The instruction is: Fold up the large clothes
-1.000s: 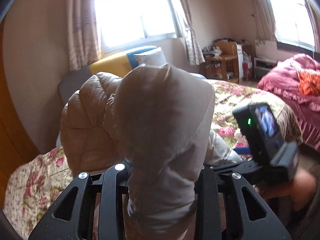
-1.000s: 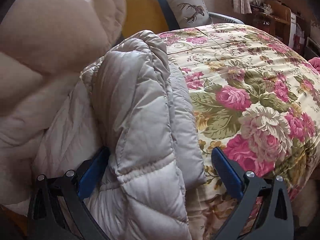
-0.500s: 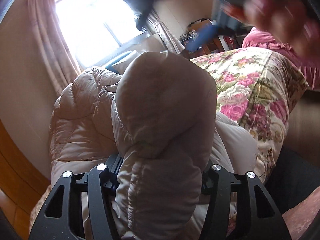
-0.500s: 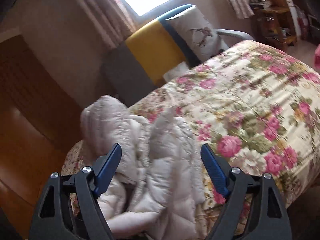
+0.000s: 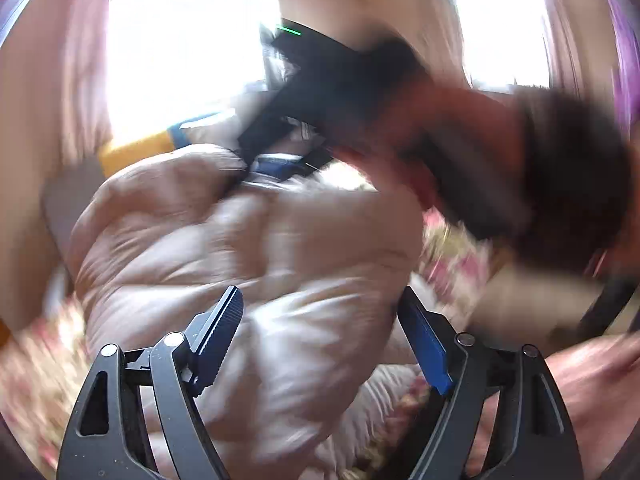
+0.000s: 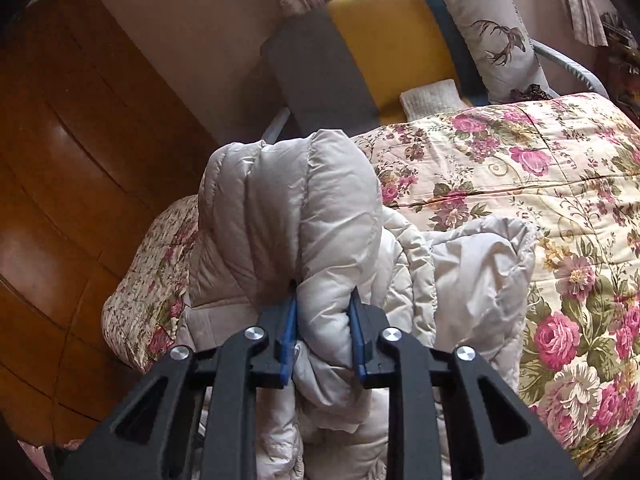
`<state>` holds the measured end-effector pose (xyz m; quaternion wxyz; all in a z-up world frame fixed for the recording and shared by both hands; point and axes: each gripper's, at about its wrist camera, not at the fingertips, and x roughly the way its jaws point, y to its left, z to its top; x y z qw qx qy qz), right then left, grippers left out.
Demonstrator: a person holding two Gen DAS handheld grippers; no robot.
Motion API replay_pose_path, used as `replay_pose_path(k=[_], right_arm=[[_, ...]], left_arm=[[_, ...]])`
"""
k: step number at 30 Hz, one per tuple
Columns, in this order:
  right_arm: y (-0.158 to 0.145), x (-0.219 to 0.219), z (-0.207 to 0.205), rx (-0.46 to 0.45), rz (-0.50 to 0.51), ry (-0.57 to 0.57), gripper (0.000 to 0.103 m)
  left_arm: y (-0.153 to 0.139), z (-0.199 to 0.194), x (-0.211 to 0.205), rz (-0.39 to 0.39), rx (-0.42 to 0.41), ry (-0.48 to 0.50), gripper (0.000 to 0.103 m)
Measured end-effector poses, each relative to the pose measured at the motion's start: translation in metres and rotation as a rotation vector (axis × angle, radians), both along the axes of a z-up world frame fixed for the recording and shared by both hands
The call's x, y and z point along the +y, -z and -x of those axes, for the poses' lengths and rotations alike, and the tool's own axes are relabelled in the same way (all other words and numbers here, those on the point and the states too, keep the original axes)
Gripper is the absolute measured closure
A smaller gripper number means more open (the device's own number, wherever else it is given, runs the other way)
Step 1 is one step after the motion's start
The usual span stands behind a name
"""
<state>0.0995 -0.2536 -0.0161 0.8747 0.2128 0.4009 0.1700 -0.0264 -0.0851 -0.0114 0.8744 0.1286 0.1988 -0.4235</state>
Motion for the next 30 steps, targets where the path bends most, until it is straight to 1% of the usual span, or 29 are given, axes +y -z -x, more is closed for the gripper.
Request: replay_pose_path(k=[1, 2, 3, 5, 6, 8, 9, 10, 11, 12, 13, 14, 15, 16, 17, 18, 19, 20, 21, 22, 23, 24, 26, 28, 30], right_arm=[[-0.001, -0.004, 0.005, -0.002, -0.01, 0.013, 0.09], [-0.002, -0.007, 0.012, -0.006, -0.024, 0.024, 0.091], [-0.004, -0.008, 0.021, -0.019, -0.037, 0.027, 0.093], [-0.013, -0.006, 0.037, -0.061, -0.043, 0.026, 0.095], [-0.013, -0.006, 0.045, -0.076, -0.042, 0.033, 0.095], [-0.006, -0.008, 0.058, -0.077, -0.035, 0.064, 0.096], [-0.001, -0.009, 0.063, -0.07, -0.022, 0.077, 0.096], [0.004, -0.009, 0.068, -0.072, -0.019, 0.081, 0.095], [0.006, -0.011, 0.073, -0.081, -0.041, 0.084, 0.093], [0.007, -0.017, 0.078, -0.085, -0.073, 0.101, 0.082], [0.006, -0.026, 0.084, -0.097, -0.109, 0.135, 0.064], [0.002, -0.036, 0.09, -0.113, -0.127, 0.185, 0.053], [0.001, -0.046, 0.094, -0.124, -0.123, 0.241, 0.05], [0.001, -0.055, 0.094, -0.111, -0.096, 0.294, 0.05], [0.004, -0.062, 0.09, -0.075, -0.062, 0.324, 0.05], [0.011, -0.067, 0.081, -0.021, -0.029, 0.323, 0.051], [0.021, -0.068, 0.071, 0.028, -0.015, 0.303, 0.056], [0.031, -0.069, 0.062, 0.056, -0.035, 0.27, 0.063], [0.041, -0.067, 0.052, 0.077, -0.093, 0.23, 0.076], [0.046, -0.063, 0.044, 0.086, -0.138, 0.201, 0.076], [0.046, -0.056, 0.035, 0.072, -0.165, 0.163, 0.077], [0.043, -0.045, 0.026, 0.036, -0.185, 0.112, 0.08], [0.038, -0.026, 0.012, -0.007, -0.202, 0.036, 0.082], [0.041, -0.012, 0.003, 0.006, -0.217, 0.026, 0.083], [0.054, -0.024, -0.001, 0.021, -0.224, 0.073, 0.083]], left_arm=[[-0.01, -0.006, 0.019, 0.067, 0.031, -0.036, 0.024], [-0.021, -0.015, 0.041, 0.139, 0.05, -0.094, 0.024], [-0.029, -0.024, 0.059, 0.188, 0.052, -0.165, 0.024], [-0.039, -0.043, 0.088, 0.241, 0.021, -0.315, 0.023], [-0.04, -0.054, 0.098, 0.244, 0.005, -0.388, 0.023], [-0.035, -0.082, 0.111, 0.208, 0.006, -0.548, 0.023], [-0.029, -0.099, 0.115, 0.196, 0.035, -0.61, 0.023], [-0.023, -0.114, 0.115, 0.192, 0.078, -0.635, 0.023], [-0.014, -0.13, 0.115, 0.188, 0.141, -0.646, 0.023], [-0.004, -0.144, 0.113, 0.2, 0.214, -0.636, 0.023], [0.002, -0.15, 0.115, 0.217, 0.256, -0.621, 0.023], [0.009, -0.154, 0.112, 0.24, 0.286, -0.614, 0.024], [0.013, -0.154, 0.111, 0.267, 0.29, -0.622, 0.024], [0.016, -0.153, 0.109, 0.288, 0.291, -0.616, 0.024], [0.018, -0.152, 0.109, 0.309, 0.297, -0.598, 0.024], [0.023, -0.149, 0.105, 0.319, 0.299, -0.587, 0.024], [0.024, -0.148, 0.104, 0.327, 0.3, -0.574, 0.024], [0.024, -0.147, 0.099, 0.333, 0.299, -0.564, 0.024], [0.025, -0.149, 0.1, 0.34, 0.301, -0.555, 0.024], [0.03, -0.151, 0.093, 0.35, 0.306, -0.543, 0.024], [0.028, -0.15, 0.091, 0.356, 0.305, -0.535, 0.024], [0.028, -0.15, 0.09, 0.358, 0.3, -0.532, 0.024], [0.028, -0.153, 0.089, 0.348, 0.285, -0.539, 0.024], [0.027, -0.155, 0.091, 0.338, 0.276, -0.566, 0.024], [0.025, -0.158, 0.091, 0.347, 0.298, -0.572, 0.024]])
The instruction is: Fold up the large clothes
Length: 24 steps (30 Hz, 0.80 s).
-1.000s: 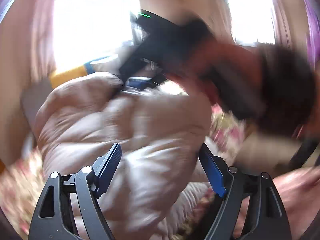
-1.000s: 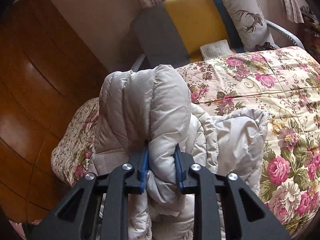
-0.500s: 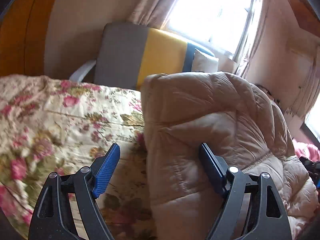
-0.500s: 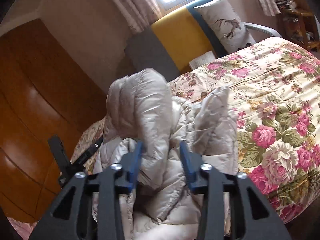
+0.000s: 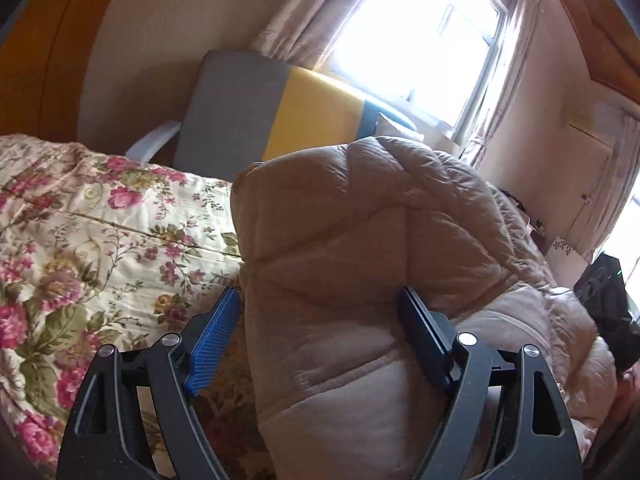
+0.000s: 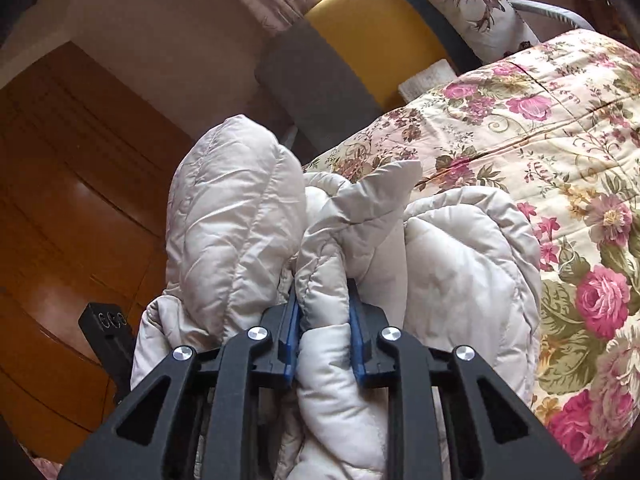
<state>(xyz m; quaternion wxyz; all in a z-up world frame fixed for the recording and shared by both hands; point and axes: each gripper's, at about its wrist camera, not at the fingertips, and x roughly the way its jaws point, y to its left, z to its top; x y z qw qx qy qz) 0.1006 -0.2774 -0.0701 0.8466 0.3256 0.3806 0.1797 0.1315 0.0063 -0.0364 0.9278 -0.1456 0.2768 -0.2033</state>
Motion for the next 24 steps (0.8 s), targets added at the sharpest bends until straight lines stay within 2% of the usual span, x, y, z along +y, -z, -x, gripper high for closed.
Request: replay_pose_path(k=[2, 4, 8, 10, 13, 15, 17, 18, 21, 24], right_arm=[[0.016, -0.017, 0.003, 0.025, 0.049, 0.07, 0.083], [0.029, -0.024, 0.006, 0.03, 0.039, 0.079, 0.085], [0.039, -0.033, 0.015, 0.009, 0.096, 0.106, 0.085], [0.046, -0.038, 0.021, -0.001, 0.081, 0.118, 0.084], [0.048, -0.051, 0.032, -0.018, 0.038, 0.134, 0.083], [0.038, -0.06, 0.043, -0.026, 0.068, 0.142, 0.079], [0.018, -0.072, 0.056, -0.032, 0.134, 0.201, 0.063], [0.004, -0.078, 0.063, -0.036, 0.173, 0.248, 0.05], [-0.052, -0.077, 0.079, -0.08, 0.309, 0.335, 0.049], [-0.106, -0.042, 0.077, -0.167, 0.417, 0.304, 0.049]], left_arm=[[-0.004, 0.0, -0.009, 0.004, 0.001, 0.022, 0.024], [-0.011, 0.003, -0.033, -0.041, -0.032, 0.07, 0.024], [-0.021, 0.016, -0.099, -0.226, -0.128, 0.183, 0.024], [-0.021, 0.027, -0.13, -0.32, -0.174, 0.249, 0.024], [-0.007, 0.042, -0.161, -0.478, -0.237, 0.275, 0.024], [0.001, 0.048, -0.167, -0.516, -0.265, 0.297, 0.024], [0.005, 0.051, -0.17, -0.537, -0.282, 0.303, 0.024], [0.008, 0.053, -0.172, -0.554, -0.292, 0.299, 0.024], [0.009, 0.055, -0.177, -0.575, -0.298, 0.287, 0.024], [0.009, 0.06, -0.187, -0.603, -0.311, 0.27, 0.024]])
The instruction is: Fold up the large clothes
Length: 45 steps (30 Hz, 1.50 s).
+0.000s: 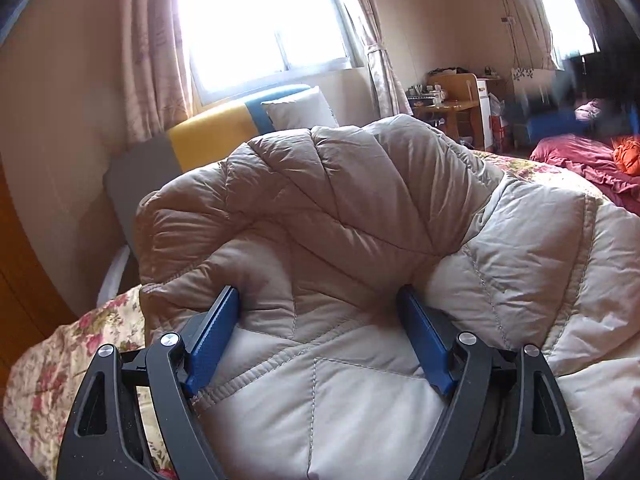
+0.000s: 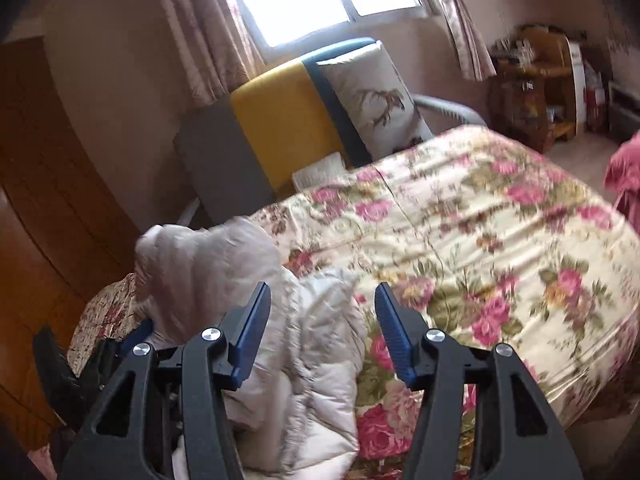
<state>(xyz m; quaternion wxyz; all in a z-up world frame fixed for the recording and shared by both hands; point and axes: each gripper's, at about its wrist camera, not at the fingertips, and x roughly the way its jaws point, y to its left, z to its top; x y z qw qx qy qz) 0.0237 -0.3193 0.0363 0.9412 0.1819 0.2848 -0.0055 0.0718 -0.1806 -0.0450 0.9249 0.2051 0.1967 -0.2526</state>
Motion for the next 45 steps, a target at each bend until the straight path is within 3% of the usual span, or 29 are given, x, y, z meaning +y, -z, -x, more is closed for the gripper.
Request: replay_pose_path(k=[4, 7, 10, 12, 15, 18, 20, 22, 25, 27, 32, 39, 42, 45], right_arm=[[-0.021, 0.054, -0.033, -0.027, 0.072, -0.058, 0.05], [0.007, 0.075, -0.072, 0.008, 0.149, -0.062, 0.056], [0.057, 0.063, -0.093, 0.073, 0.224, 0.018, 0.059], [0.084, 0.045, -0.09, 0.103, 0.192, 0.092, 0.053], [0.106, 0.019, -0.081, 0.114, 0.039, 0.134, 0.048], [0.108, 0.018, -0.08, 0.118, 0.04, 0.118, 0.047], [0.108, 0.021, -0.083, 0.128, 0.065, 0.117, 0.046], [0.111, 0.023, -0.086, 0.139, 0.085, 0.121, 0.045], [0.116, 0.022, -0.09, 0.154, 0.096, 0.139, 0.046], [0.121, 0.016, -0.092, 0.17, 0.077, 0.153, 0.045], [0.131, 0.011, -0.103, 0.22, 0.06, 0.16, 0.042], [0.144, 0.009, -0.125, 0.279, 0.075, 0.17, 0.041], [0.149, 0.007, -0.131, 0.294, 0.06, 0.159, 0.04], [0.15, 0.007, -0.126, 0.276, 0.062, 0.149, 0.038]], left_arm=[[0.0, 0.008, -0.004, -0.005, -0.043, -0.003, 0.024], [-0.004, 0.014, 0.01, 0.048, -0.047, 0.002, 0.023], [-0.01, 0.018, 0.028, 0.109, -0.017, 0.007, 0.017], [-0.016, 0.017, 0.038, 0.151, 0.049, 0.018, 0.013], [-0.029, 0.006, 0.042, 0.167, 0.12, -0.016, 0.013], [-0.049, -0.019, 0.035, 0.182, 0.137, -0.1, 0.013], [-0.059, -0.045, 0.025, 0.169, 0.17, -0.166, 0.013], [-0.06, -0.073, 0.006, 0.096, 0.183, -0.219, 0.013], [-0.045, -0.105, -0.017, -0.035, 0.181, -0.251, 0.011], [-0.03, -0.119, -0.022, -0.068, 0.211, -0.244, 0.011], [0.006, -0.136, -0.025, -0.094, 0.272, -0.26, 0.008], [0.035, -0.165, -0.027, -0.082, 0.34, -0.266, 0.004], [0.04, -0.171, -0.029, -0.085, 0.364, -0.275, 0.004], [0.034, -0.161, -0.026, -0.09, 0.336, -0.291, 0.004]])
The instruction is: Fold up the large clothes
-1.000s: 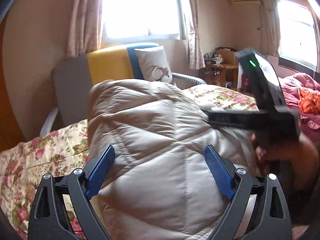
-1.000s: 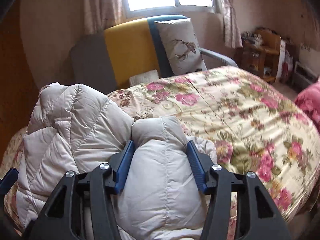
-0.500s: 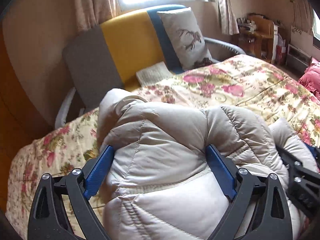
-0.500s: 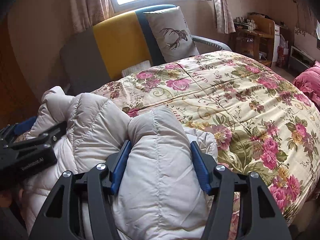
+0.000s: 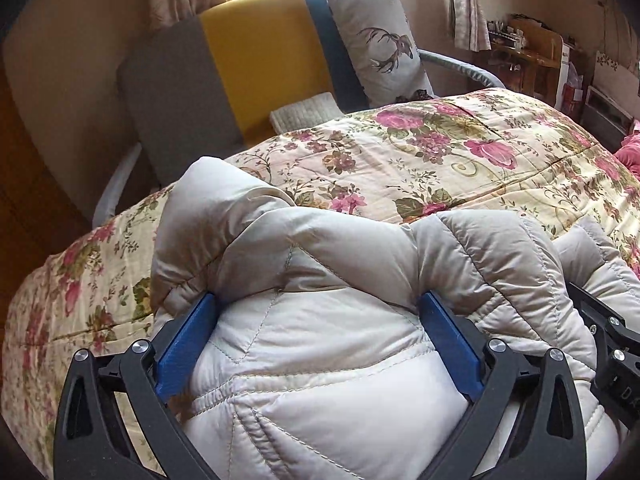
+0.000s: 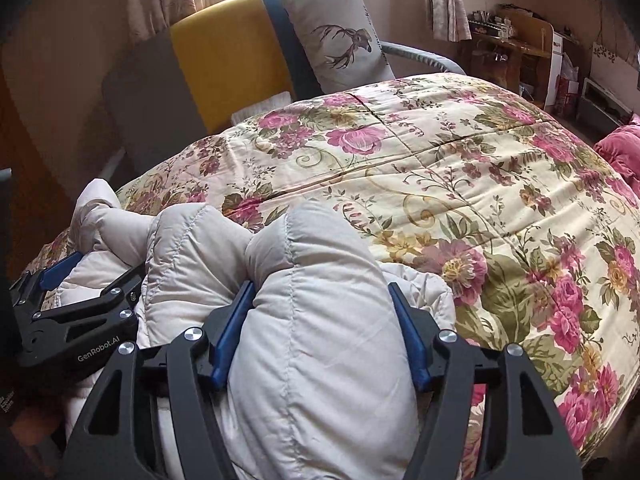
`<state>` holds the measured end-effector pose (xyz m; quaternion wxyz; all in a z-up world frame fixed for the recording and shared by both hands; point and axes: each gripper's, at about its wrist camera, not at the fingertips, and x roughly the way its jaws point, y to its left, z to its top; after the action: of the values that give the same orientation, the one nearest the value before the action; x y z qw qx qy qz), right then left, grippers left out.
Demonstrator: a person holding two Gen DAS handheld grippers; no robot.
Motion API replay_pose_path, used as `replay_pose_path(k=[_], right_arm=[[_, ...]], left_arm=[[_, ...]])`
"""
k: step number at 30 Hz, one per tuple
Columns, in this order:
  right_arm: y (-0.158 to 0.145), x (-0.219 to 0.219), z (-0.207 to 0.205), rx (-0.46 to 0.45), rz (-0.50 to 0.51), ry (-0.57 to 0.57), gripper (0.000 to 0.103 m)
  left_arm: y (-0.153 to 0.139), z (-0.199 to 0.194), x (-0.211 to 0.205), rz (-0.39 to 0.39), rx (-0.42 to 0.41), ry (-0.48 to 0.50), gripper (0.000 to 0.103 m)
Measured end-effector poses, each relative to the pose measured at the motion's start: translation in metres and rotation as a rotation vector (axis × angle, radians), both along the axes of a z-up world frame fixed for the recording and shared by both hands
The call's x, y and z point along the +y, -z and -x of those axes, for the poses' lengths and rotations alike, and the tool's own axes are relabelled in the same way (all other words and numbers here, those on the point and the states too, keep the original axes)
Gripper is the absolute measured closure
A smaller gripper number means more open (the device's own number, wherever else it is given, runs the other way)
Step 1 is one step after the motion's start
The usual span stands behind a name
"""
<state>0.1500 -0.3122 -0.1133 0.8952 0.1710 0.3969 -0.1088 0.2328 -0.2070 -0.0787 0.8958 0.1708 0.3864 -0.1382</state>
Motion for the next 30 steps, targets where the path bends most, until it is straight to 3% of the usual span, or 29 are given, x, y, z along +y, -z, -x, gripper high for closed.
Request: replay_pose_path(k=[3, 9, 17, 20, 23, 27, 30], right_arm=[[-0.002, 0.002, 0.005, -0.023, 0.009, -0.009, 0.036], [-0.011, 0.007, 0.012, -0.055, 0.042, -0.01, 0.034], [-0.041, 0.01, 0.054, -0.11, 0.031, -0.066, 0.023], [-0.055, 0.019, 0.077, -0.12, 0.055, -0.098, 0.016], [-0.044, 0.022, 0.089, -0.078, 0.137, -0.089, 0.015], [-0.011, 0.006, 0.092, -0.061, 0.058, -0.029, 0.012], [-0.012, 0.003, 0.093, -0.058, 0.026, -0.025, 0.01]], left_arm=[[-0.014, 0.026, 0.011, 0.021, -0.025, 0.004, 0.004], [-0.04, 0.089, 0.045, 0.162, 0.011, 0.052, 0.004], [-0.029, 0.138, 0.075, 0.222, -0.011, 0.041, 0.004], [-0.029, 0.139, 0.077, 0.226, -0.008, 0.035, 0.004], [-0.025, 0.136, 0.072, 0.207, 0.007, 0.047, 0.004], [-0.011, 0.139, 0.051, 0.129, -0.026, 0.092, 0.004], [-0.012, 0.139, 0.054, 0.144, -0.02, 0.101, 0.004]])
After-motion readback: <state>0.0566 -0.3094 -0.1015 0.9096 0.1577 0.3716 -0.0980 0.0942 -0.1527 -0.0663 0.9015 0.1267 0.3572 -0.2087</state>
